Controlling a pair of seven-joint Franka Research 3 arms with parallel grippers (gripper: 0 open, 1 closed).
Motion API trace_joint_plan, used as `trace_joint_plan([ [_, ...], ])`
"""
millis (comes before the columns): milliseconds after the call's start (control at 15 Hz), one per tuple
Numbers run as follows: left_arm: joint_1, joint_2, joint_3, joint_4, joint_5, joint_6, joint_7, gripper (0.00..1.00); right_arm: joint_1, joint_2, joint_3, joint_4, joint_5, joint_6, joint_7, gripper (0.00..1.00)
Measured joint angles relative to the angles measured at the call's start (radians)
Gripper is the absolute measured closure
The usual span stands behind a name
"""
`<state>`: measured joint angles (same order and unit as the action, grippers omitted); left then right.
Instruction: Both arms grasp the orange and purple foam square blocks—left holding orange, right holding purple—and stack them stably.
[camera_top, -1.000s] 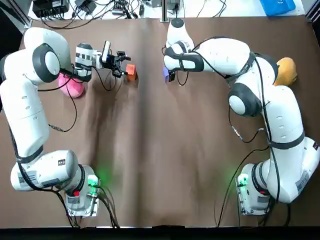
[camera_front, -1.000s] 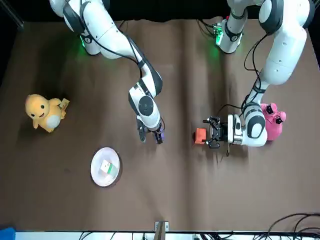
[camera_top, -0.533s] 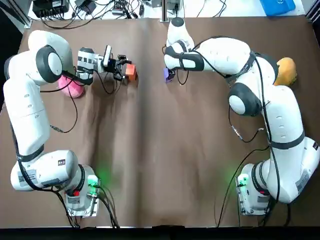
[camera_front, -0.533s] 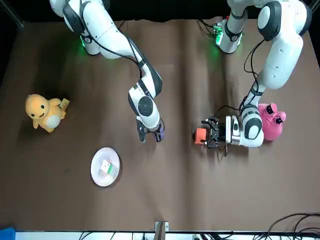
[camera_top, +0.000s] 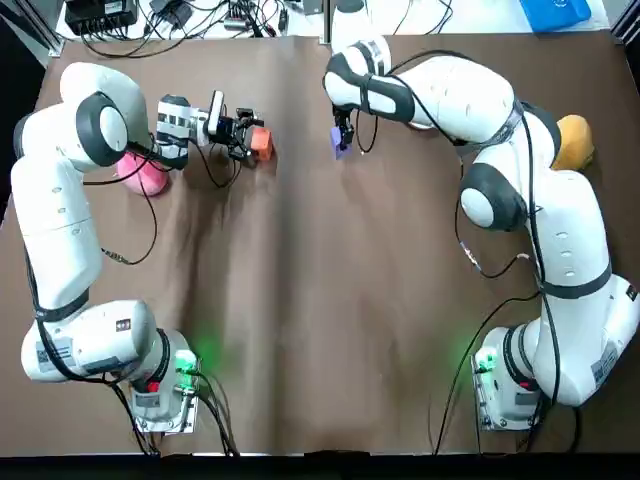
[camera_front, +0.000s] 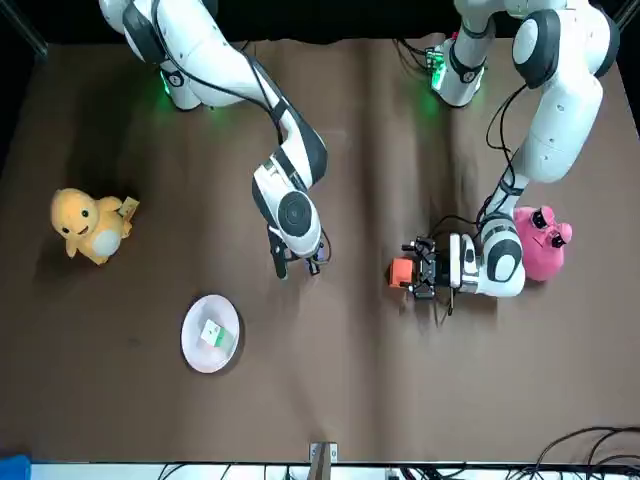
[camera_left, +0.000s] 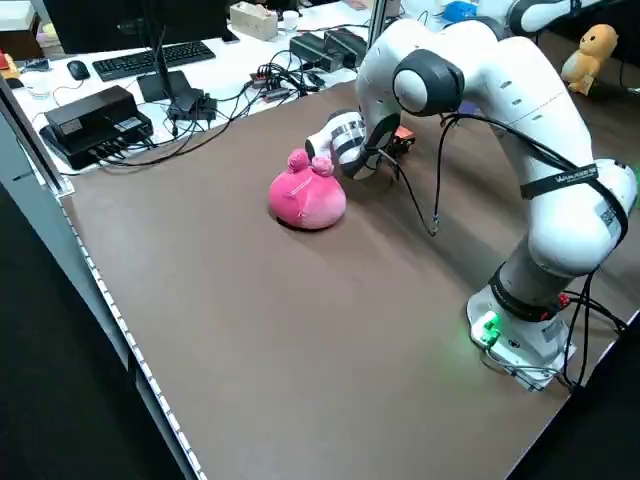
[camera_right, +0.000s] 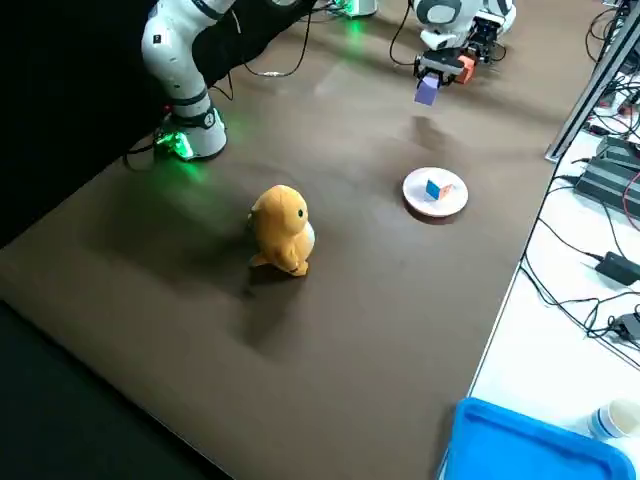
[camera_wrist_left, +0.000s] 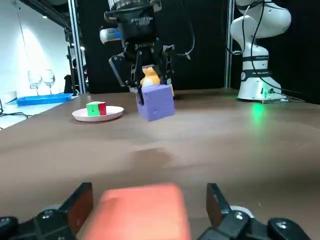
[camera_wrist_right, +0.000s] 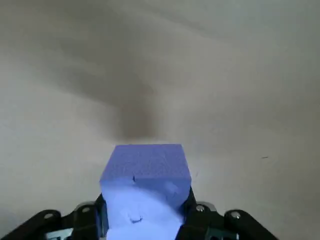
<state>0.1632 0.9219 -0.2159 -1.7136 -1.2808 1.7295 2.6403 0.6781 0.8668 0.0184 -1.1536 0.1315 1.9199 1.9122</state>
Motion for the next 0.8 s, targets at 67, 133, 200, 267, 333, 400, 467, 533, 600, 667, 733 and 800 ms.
trace_joint_plan([
  [67,0.000,0.000,0.000,0.014,0.000,0.000,-0.004,0.00,-0.002,-0.004,0.000,0.022,0.000,-0.042,0.001,0.44],
  [133,-0.001,0.000,-0.001,0.020,0.000,0.000,-0.014,0.00,-0.005,-0.004,0.000,0.027,0.000,-0.055,0.002,0.44],
  [200,-0.001,0.000,-0.003,0.024,0.000,0.000,-0.027,0.00,-0.008,-0.004,0.000,0.030,0.000,-0.064,0.002,0.44],
  [267,-0.001,0.000,-0.006,0.026,0.000,0.000,-0.036,0.00,-0.011,-0.004,0.000,0.032,0.000,-0.070,0.002,0.44],
  [333,-0.002,0.000,-0.008,0.028,0.000,0.000,-0.042,0.00,-0.014,-0.004,0.000,0.032,0.000,-0.072,0.002,0.44],
  [400,-0.004,0.000,-0.009,0.028,0.000,0.001,-0.044,0.00,-0.015,-0.004,0.000,0.032,0.000,-0.073,0.002,0.44],
  [467,-0.006,0.001,-0.009,0.028,0.000,0.005,-0.044,0.00,-0.015,-0.004,0.000,0.032,0.000,-0.074,0.002,0.44],
  [533,-0.007,0.003,-0.009,0.028,0.000,0.011,-0.044,0.00,-0.015,-0.004,0.000,0.032,0.000,-0.074,0.002,0.44],
  [600,-0.009,0.006,-0.009,0.028,0.000,0.015,-0.044,0.00,-0.016,-0.004,0.000,0.032,0.000,-0.075,0.002,0.44],
  [667,-0.009,0.012,-0.009,0.028,0.000,0.016,-0.044,0.00,-0.016,-0.004,0.000,0.032,0.000,-0.075,0.002,0.44],
  [733,-0.009,0.019,-0.010,0.028,0.000,0.016,-0.044,0.00,-0.017,-0.004,0.000,0.032,0.000,-0.075,0.002,0.44],
  [800,-0.010,0.026,-0.010,0.028,0.000,0.016,-0.044,0.00,-0.018,-0.004,0.000,0.032,0.001,-0.075,0.002,0.44],
])
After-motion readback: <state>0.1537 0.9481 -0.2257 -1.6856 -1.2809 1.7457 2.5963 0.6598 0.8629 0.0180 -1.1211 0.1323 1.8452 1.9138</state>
